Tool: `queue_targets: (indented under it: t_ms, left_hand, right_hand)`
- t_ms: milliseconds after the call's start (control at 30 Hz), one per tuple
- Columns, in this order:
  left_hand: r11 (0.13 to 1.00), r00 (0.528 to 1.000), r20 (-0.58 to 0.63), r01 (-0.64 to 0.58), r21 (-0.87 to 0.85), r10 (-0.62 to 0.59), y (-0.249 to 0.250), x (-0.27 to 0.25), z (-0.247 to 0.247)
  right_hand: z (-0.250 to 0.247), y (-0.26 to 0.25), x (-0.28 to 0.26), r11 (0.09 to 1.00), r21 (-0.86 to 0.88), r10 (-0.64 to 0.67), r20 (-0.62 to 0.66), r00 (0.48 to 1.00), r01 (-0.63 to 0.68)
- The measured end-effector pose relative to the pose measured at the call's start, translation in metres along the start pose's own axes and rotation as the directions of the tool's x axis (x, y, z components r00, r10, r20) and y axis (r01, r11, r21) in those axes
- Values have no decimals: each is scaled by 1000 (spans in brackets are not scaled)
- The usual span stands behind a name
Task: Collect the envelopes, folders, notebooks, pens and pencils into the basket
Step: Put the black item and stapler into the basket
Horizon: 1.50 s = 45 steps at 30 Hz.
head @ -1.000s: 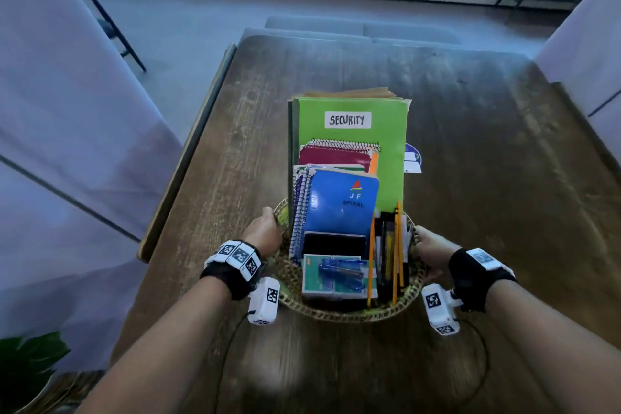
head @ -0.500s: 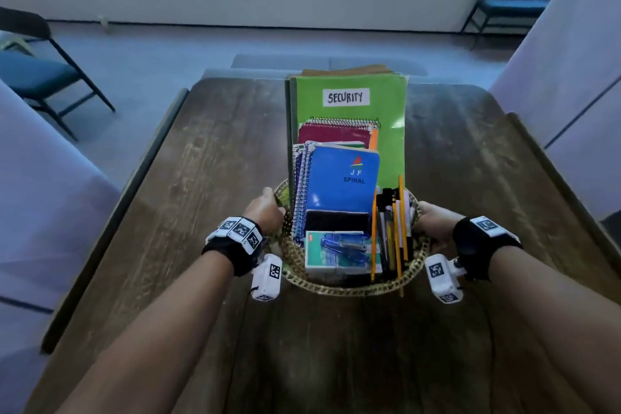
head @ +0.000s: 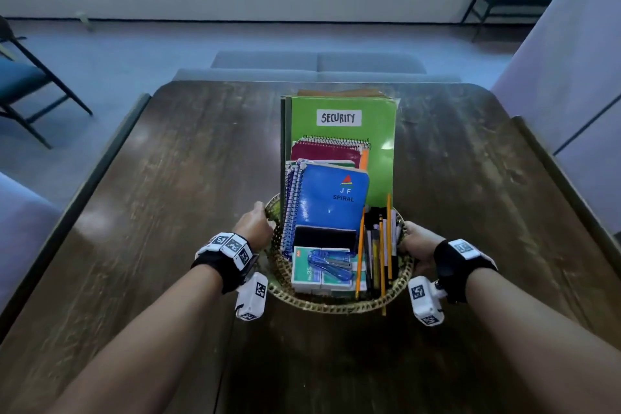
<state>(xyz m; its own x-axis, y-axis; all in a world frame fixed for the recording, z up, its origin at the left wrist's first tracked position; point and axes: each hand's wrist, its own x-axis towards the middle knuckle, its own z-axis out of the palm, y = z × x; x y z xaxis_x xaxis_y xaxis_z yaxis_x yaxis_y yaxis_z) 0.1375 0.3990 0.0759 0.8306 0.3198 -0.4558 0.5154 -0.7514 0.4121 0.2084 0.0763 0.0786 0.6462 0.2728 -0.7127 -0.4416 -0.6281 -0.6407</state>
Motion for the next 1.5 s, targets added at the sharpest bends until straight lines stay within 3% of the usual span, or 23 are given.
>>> queue_targets:
  t_ms: [333, 800, 1500]
  left_hand:
    - [999, 1000, -4, 8, 38, -8, -4, 47, 11]
    - [1000, 1000, 31, -3, 4, 3, -19, 68, 37]
    - [999, 998, -54, -25, -26, 24, -30, 55, 41]
  right_hand:
    - [-8, 3, 51, 1000, 24, 18, 67, 998, -19]
    - [-2, 19, 81, 999, -1, 45, -12, 999, -45]
    - [3, 14, 58, 996, 7, 90, -78, 993, -90]
